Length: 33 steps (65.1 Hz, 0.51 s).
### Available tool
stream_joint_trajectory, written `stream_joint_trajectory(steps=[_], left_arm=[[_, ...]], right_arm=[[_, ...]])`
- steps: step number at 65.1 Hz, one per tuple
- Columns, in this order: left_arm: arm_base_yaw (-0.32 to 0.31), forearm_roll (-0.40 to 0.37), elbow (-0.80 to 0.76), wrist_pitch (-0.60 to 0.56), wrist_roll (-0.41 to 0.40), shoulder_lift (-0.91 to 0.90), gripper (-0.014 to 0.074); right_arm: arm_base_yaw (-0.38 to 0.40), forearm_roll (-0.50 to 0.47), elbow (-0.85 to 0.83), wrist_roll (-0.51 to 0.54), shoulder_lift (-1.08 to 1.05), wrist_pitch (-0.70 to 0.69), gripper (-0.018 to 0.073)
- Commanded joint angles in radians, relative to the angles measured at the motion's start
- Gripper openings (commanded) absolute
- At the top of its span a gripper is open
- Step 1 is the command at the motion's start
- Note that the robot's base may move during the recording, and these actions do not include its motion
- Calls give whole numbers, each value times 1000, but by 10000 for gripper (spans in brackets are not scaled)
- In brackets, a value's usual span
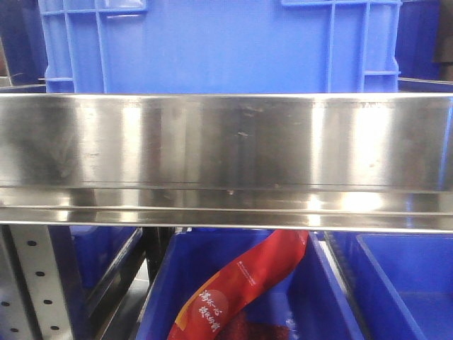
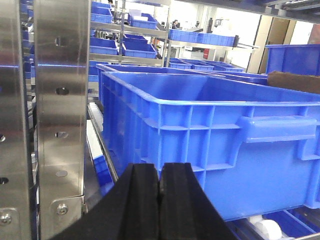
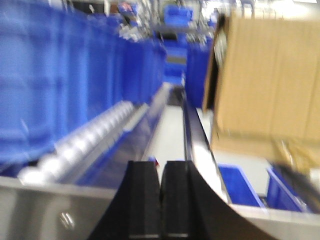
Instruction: Grab PVC pipe and place in blue bin
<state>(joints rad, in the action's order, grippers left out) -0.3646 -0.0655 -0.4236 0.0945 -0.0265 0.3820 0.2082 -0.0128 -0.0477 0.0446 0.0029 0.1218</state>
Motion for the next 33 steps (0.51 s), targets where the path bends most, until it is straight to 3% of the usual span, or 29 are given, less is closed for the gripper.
stream_joint_trajectory(steps=[1,33], left_arm=[[3,0,0,-14,-6,-9,-111],[3,0,0,-14,-6,-9,-111]], right_arm=[[21,7,48,-3,-3,-115,-162],[29,-31,48,-3,-3,-86,-162]])
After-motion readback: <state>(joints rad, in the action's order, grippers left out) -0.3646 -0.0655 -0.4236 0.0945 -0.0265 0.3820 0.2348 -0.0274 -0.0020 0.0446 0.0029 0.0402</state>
